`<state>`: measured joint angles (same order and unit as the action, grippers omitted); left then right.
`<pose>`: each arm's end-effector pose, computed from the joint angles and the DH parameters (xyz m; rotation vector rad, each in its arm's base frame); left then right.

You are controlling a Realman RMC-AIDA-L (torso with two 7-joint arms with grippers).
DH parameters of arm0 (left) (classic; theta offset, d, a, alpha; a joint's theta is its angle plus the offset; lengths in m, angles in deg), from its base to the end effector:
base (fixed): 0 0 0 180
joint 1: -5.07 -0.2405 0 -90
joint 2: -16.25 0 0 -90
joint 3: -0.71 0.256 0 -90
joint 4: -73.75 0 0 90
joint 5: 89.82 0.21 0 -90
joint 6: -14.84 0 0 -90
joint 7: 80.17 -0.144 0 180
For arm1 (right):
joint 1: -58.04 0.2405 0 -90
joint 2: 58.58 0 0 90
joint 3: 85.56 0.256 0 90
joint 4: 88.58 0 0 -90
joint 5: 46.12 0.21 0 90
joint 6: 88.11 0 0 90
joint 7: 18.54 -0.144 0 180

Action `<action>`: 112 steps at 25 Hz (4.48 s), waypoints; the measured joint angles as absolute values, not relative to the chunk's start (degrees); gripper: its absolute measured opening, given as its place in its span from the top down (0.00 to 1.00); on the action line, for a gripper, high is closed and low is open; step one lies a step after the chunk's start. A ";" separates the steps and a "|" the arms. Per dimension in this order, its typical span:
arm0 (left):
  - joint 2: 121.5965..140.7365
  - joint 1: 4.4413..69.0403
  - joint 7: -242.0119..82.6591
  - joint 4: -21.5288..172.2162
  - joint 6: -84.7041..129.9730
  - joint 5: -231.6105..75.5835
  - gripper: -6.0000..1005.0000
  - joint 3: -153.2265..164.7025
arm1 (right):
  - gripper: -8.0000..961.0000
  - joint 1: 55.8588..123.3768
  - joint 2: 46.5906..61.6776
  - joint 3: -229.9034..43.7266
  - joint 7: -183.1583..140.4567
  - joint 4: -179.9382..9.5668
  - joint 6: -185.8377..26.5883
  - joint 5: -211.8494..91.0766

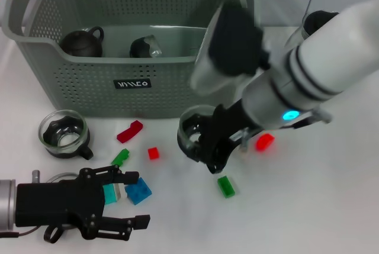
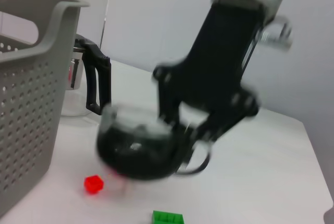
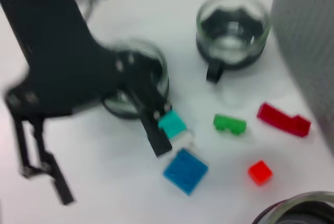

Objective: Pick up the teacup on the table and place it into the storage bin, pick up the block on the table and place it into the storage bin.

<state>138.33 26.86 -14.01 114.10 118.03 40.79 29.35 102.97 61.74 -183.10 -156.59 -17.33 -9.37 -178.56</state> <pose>-0.3058 0.2461 -0.0082 -2.8723 -0.5657 -0.6564 0.0856 0.3389 -0.0842 -2.9939 0.3269 -0.3721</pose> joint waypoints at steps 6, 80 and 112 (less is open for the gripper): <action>138.33 26.88 -14.23 114.10 118.39 40.87 0.10 29.36 | 0.93 103.53 61.79 -166.93 -156.96 -7.67 4.43 -169.55; 138.42 28.08 -14.34 113.47 117.92 40.07 0.10 29.44 | 0.93 130.99 60.83 -168.84 -157.87 -62.05 -44.60 -184.88; 138.42 28.36 -14.35 113.48 117.59 40.07 0.10 29.45 | 0.90 129.32 60.34 -168.79 -158.30 -58.17 -40.57 -185.33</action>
